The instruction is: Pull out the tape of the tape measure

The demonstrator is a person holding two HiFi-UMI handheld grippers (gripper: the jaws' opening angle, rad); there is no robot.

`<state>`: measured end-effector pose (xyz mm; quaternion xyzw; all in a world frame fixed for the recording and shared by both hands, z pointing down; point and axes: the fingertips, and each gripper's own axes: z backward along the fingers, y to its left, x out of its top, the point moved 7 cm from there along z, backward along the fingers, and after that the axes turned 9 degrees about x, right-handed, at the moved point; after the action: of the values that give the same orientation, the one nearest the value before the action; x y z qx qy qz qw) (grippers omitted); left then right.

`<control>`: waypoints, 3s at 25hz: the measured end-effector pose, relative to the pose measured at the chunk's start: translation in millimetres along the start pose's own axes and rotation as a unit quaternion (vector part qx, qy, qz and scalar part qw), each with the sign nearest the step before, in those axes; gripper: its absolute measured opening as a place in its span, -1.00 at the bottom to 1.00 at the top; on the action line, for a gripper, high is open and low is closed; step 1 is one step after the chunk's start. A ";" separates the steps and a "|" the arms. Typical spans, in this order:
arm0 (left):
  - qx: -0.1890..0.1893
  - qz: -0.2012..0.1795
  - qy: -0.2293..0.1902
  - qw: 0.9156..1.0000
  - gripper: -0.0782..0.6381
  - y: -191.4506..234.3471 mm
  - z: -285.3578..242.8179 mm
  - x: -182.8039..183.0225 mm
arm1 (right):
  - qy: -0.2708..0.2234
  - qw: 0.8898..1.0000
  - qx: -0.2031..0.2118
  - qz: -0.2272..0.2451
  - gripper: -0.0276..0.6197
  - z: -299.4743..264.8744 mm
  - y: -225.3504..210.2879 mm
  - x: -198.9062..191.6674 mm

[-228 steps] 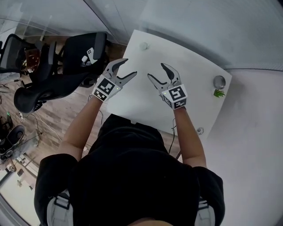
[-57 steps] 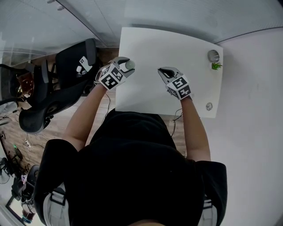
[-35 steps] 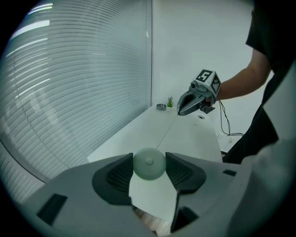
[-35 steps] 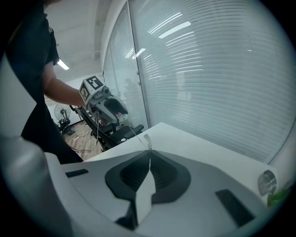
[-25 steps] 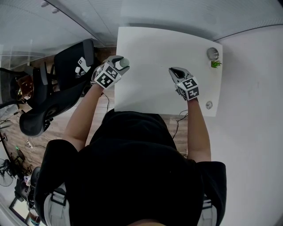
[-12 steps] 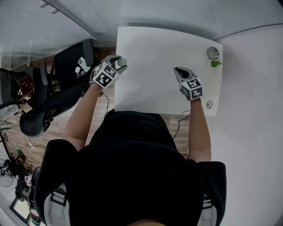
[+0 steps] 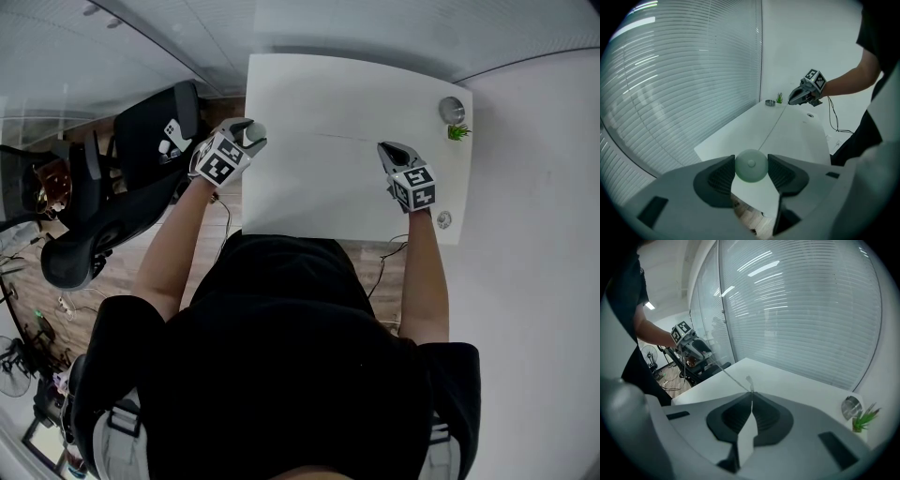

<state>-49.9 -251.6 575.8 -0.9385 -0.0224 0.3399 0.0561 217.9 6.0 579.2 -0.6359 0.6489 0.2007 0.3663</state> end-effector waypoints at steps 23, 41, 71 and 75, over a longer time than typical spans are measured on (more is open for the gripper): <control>-0.011 0.022 0.001 1.000 -0.14 -38.3 -34.5 -31.0 | 0.045 0.999 0.022 -0.009 -0.88 -19.6 -2.6 -54.0; -0.015 0.029 0.040 0.999 -0.13 -60.4 -65.5 -59.6 | 0.075 0.997 0.030 -0.017 -0.88 -44.4 -9.9 -78.4; -0.022 -0.008 0.079 0.997 -0.13 -61.5 -114.6 -64.3 | 0.123 0.991 0.043 -0.043 -0.85 -73.1 -36.0 -107.2; -0.023 -0.007 0.082 0.996 -0.13 -61.5 -117.1 -65.0 | 0.131 0.989 0.052 -0.046 -0.77 -74.6 -35.5 -109.7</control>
<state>-25.0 -206.3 713.9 -0.9640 -0.0320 0.2613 0.0382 227.5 22.3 715.3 -0.6661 0.6710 0.0643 0.3192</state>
